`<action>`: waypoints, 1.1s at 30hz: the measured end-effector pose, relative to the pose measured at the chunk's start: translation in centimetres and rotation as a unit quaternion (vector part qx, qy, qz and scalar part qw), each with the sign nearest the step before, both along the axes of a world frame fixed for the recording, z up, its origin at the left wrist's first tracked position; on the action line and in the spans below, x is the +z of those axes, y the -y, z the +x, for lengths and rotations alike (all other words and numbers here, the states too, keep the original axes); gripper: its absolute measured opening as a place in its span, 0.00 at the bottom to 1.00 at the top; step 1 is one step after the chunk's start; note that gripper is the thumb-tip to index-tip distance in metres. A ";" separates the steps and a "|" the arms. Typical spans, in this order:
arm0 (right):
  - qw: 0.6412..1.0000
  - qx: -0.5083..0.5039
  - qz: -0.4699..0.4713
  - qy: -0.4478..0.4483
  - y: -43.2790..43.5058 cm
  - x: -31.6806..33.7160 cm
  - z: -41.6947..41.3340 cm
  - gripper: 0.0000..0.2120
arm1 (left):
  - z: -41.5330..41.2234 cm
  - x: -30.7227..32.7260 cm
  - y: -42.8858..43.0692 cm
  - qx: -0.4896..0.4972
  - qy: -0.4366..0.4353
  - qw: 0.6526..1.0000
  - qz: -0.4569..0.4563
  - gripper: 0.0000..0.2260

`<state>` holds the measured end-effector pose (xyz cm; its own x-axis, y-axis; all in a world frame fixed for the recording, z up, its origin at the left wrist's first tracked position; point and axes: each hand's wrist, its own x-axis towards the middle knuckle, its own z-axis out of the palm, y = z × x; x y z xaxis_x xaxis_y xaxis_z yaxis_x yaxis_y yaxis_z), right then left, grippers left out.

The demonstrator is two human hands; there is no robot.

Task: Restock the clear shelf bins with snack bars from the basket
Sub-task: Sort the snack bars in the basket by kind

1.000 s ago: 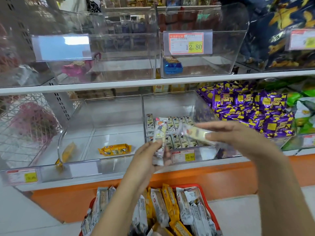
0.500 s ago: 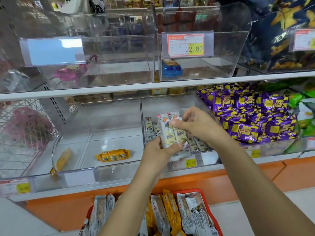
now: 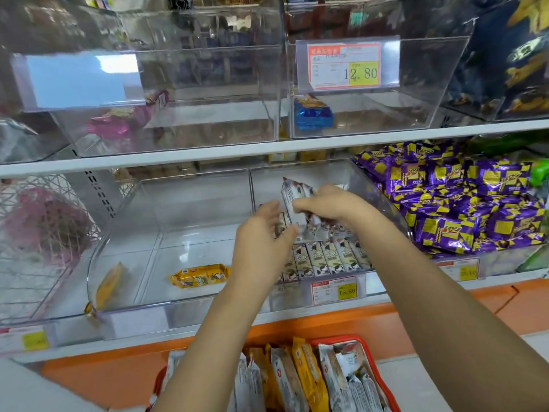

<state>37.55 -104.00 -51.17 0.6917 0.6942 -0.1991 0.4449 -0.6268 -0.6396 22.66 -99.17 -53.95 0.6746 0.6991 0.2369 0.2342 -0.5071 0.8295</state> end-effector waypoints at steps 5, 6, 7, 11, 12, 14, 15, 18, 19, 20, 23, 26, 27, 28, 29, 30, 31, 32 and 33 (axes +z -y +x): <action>0.995 -0.007 -0.098 0.019 -4.4 -2.9 1.9 0.14 | -1.2 -1.7 -1.9 0.066 -0.080 0.992 0.070 0.21; 0.993 -0.008 -0.111 0.026 -5.2 -3.7 2.2 0.14 | -1.4 -2.2 -2.1 0.056 -0.098 0.992 0.056 0.21; 0.992 -0.008 -0.125 0.031 -5.9 -4.4 2.3 0.16 | -1.6 -2.9 -2.1 0.040 -0.104 0.993 0.044 0.21; 0.987 -0.012 -0.147 0.068 -8.0 -6.2 2.2 0.22 | -1.8 -4.1 -2.2 0.017 -0.075 0.997 0.030 0.19; 0.987 -0.012 -0.141 0.077 -8.2 -6.3 1.9 0.21 | -1.8 -4.1 -2.3 0.016 -0.072 0.997 0.025 0.19; 0.994 -0.018 -0.099 0.049 -8.3 -6.3 1.5 0.19 | -1.9 -4.2 -2.4 0.012 -0.077 0.997 0.020 0.21; 0.997 -0.022 -0.071 0.029 -7.9 -6.3 1.2 0.18 | -2.0 -4.3 -2.4 0.006 -0.080 0.997 0.022 0.21; 0.999 -0.017 -0.038 0.020 -6.3 -5.8 0.4 0.18 | -2.8 -4.3 -2.6 -0.012 -0.090 0.996 0.009 0.23; 0.999 -0.018 -0.027 0.025 -5.5 -5.5 -0.1 0.20 | -3.3 -4.4 -2.5 -0.020 -0.089 0.996 -0.004 0.23; 0.999 -0.027 -0.008 0.024 -4.5 -5.1 -0.6 0.22 | -3.9 -4.4 -2.3 -0.027 -0.087 0.996 -0.013 0.22; 0.994 -0.048 0.097 0.014 -0.9 -3.9 -2.6 0.17 | -6.0 -4.2 -1.0 -0.030 -0.080 0.996 -0.010 0.20; 0.982 -0.066 0.179 -0.004 4.6 -3.4 -5.7 0.09 | -7.9 -3.6 1.0 -0.006 -0.057 0.998 0.024 0.14; 0.983 -0.057 0.174 0.023 6.7 -3.5 -7.0 0.11 | -8.6 -3.6 1.7 0.003 -0.042 0.999 0.023 0.11; 0.985 -0.038 0.156 0.055 8.7 -3.7 -8.2 0.13 | -9.4 -3.7 2.5 0.003 -0.027 0.999 0.016 0.08; 0.988 -0.015 0.133 0.073 10.8 -3.8 -9.5 0.15 | -10.2 -3.8 3.6 -0.005 -0.019 1.000 0.005 0.08; 0.992 0.012 0.109 0.070 12.8 -4.1 -10.8 0.16 | -11.0 -4.1 4.8 -0.021 -0.022 1.000 -0.008 0.12; 0.993 0.039 0.086 0.066 14.7 -4.2 -12.1 0.16 | -11.9 -4.5 6.1 -0.043 -0.033 0.998 -0.024 0.15; 0.994 0.067 0.059 0.059 16.4 -4.4 -13.3 0.17 | -12.9 -4.7 7.7 -0.071 -0.053 0.995 -0.042 0.16; 0.994 0.096 0.023 0.041 18.1 -4.7 -14.3 0.17 | -13.9 -4.9 9.3 -0.100 -0.078 0.990 -0.059 0.17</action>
